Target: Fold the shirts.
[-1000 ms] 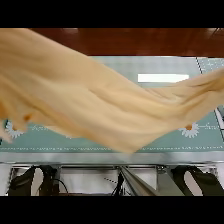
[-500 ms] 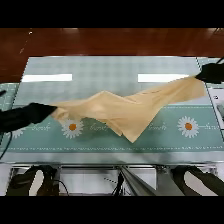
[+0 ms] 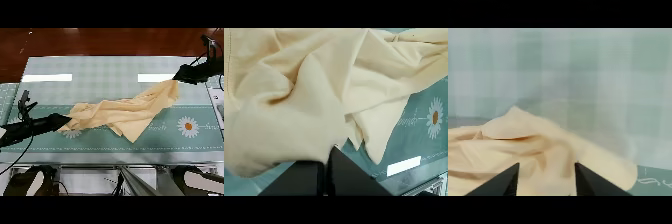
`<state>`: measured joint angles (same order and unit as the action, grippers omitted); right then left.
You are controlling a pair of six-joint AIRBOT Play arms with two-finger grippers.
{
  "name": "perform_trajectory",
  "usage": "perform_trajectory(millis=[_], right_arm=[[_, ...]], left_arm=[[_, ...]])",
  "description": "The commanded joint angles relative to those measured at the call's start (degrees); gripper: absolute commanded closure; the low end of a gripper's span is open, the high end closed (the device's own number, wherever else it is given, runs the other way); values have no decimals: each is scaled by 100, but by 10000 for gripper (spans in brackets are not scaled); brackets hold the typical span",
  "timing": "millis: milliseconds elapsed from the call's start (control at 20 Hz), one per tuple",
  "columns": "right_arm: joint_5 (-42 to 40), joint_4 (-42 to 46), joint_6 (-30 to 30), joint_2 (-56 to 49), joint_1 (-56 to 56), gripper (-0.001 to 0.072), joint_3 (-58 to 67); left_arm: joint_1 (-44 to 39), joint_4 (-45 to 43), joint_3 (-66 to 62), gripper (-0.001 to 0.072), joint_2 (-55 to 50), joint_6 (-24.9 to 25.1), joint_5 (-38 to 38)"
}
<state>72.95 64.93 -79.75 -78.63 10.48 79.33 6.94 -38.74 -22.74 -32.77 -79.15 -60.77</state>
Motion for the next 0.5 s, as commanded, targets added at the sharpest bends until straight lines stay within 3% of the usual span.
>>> perform_trajectory(millis=[0,100,200,350,450], right_arm=[[715,-4,210,68,175,280,409],[1322,658,289,391,232,280,385],[1241,1368,125,892,247,288,-225],[778,422,90,1932,332,285,-2256],[501,-828,107,2546,293,277,-3777]], left_arm=[[-131,15,68,676,-157,48,188],[-164,13,68,676,-155,70,188],[-162,15,68,676,-155,155,186],[-162,15,68,676,-155,199,179],[-162,15,68,675,-155,221,179]])
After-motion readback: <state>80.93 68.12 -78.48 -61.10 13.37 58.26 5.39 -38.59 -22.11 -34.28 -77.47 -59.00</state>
